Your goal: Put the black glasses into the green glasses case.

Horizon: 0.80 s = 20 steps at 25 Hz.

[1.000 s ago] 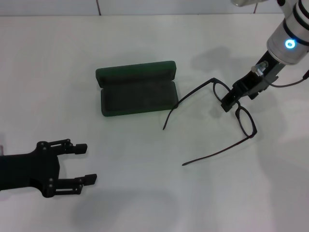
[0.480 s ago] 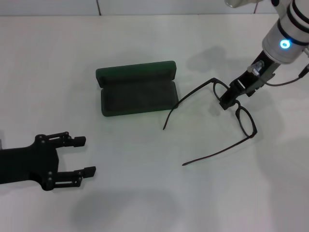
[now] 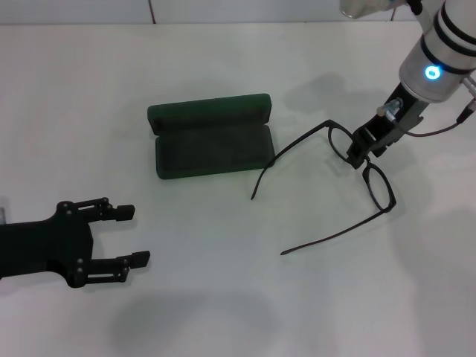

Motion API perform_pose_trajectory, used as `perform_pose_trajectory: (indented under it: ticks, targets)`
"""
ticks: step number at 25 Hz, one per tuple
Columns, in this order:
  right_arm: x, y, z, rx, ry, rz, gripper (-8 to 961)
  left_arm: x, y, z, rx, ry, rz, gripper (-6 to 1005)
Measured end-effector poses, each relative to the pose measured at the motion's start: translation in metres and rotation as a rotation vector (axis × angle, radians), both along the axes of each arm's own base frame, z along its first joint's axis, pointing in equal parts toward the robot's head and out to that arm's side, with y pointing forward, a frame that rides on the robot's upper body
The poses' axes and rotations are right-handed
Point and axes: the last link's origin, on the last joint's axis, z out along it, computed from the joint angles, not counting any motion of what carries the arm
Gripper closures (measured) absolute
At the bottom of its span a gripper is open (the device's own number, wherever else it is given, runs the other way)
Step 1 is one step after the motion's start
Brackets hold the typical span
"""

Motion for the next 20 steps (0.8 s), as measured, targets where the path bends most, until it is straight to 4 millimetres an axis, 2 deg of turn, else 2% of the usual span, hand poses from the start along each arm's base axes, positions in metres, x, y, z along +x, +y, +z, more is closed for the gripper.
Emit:
perform_pose_trajectory:
  ticks: [6, 12, 17, 20]
  targets:
    - [0.001, -0.0006, -0.0006, 0.0, 0.009, -0.006, 620, -0.0001, 0.0005, -0.0001, -0.001, 0.004, -0.001, 213]
    - [0.0011, -0.0007, -0.0007, 0.0, 0.012, -0.007, 835, -0.0001, 0.0015, -0.0004, 0.001, 0.007, -0.003, 213]
    - [0.0013, -0.001, 0.0009, -0.004, 0.008, -0.006, 919, -0.0001, 0.0019, -0.0005, 0.001, 0.008, -0.003, 212]
    - [0.0016, -0.0003, 0.0033, -0.003, 0.007, -0.001, 918, -0.0002, 0.0018, -0.0007, 0.001, 0.008, -0.002, 212]
